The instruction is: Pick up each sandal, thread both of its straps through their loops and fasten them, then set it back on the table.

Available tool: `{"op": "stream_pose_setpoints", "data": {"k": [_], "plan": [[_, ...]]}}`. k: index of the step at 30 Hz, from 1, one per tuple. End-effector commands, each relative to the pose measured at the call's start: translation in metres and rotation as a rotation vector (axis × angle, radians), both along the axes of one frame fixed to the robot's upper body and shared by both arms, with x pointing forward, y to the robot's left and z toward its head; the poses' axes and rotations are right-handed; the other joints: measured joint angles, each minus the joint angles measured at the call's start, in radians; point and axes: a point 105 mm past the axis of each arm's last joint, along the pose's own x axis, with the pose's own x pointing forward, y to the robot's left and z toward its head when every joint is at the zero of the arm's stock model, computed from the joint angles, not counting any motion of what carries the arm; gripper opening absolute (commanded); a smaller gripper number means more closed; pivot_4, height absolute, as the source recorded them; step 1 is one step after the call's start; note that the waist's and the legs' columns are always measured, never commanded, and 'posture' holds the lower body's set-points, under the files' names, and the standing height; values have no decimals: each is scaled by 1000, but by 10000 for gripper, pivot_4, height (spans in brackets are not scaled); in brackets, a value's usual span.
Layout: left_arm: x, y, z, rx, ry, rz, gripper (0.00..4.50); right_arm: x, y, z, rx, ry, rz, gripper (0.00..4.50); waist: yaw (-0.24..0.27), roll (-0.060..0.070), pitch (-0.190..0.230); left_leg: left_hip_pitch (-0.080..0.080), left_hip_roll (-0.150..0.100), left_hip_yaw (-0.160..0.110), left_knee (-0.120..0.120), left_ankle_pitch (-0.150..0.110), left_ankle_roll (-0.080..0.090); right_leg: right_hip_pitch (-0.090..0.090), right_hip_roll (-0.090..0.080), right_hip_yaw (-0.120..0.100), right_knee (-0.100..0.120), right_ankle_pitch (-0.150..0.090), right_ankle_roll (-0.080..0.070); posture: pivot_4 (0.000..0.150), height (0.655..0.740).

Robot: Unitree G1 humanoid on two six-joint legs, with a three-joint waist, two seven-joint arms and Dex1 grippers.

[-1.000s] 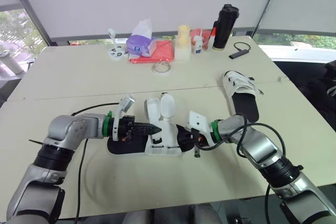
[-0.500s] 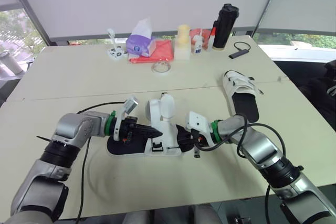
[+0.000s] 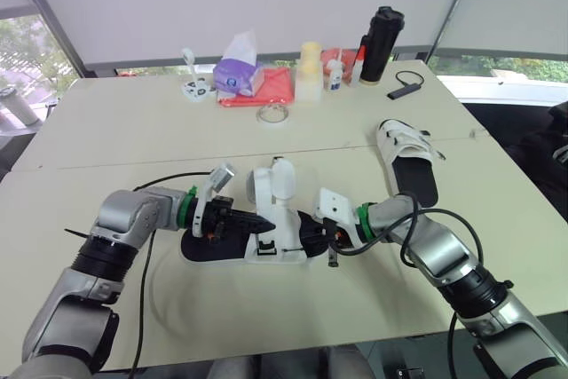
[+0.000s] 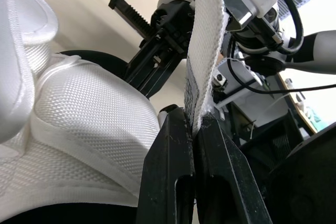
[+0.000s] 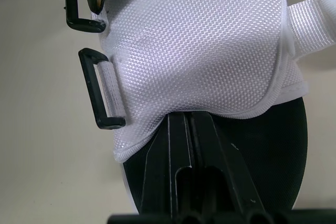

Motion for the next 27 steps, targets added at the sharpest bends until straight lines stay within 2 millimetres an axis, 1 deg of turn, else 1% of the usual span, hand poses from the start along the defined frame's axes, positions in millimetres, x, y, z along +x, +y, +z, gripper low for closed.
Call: {"op": "stream_pose_setpoints", "data": {"k": [1, 10, 12, 15, 21, 24, 27], "plan": [[0, 0, 15, -32, -43, -22, 279, 2, -8, -16, -61, 32, -51, 0, 0, 0, 0, 0, 0, 0, 0, 0, 0, 0, 0, 0, 0, 0, 0, 1500, 7400], [-2, 0, 17, -35, -46, -39, 279, 2, -8, -16, -61, 30, -53, 0, 0, 0, 0, 0, 0, 0, 0, 0, 0, 0, 0, 0, 0, 0, 0, 1500, 7400], [-3, 1, 15, -18, -58, -46, 279, 2, -8, -16, -60, 30, -52, 0, 0, 0, 0, 0, 0, 0, 0, 0, 0, 0, 0, 0, 1, 0, 0, 1500, 7400], [-3, 2, 9, 18, -95, -56, 279, 2, -8, -15, -58, 30, -52, 0, 0, 0, 0, 0, 0, 0, 0, 0, 0, 0, 0, 0, 1, 0, 0, 1500, 7400], [0, 3, 4, 55, -192, -79, 279, 3, -7, -15, -58, 29, -51, 0, 0, 0, 0, 0, 0, 1, 0, 0, 0, 0, 0, 0, 1, 0, 0, 1500, 7400], [-1, 3, 4, 51, -191, -93, 279, 3, -7, -15, -58, 29, -51, 0, -1, 0, 0, 0, 0, 1, 0, 0, 0, 0, 0, 0, 1, 0, 0, 1500, 7400], [-5, -1, 6, 37, -209, -145, 279, 3, -6, -15, -56, 27, -52, 0, -1, 0, 0, 0, 0, 1, 0, 0, 0, 0, 0, 0, 1, 0, 0, 1500, 7400]]}}
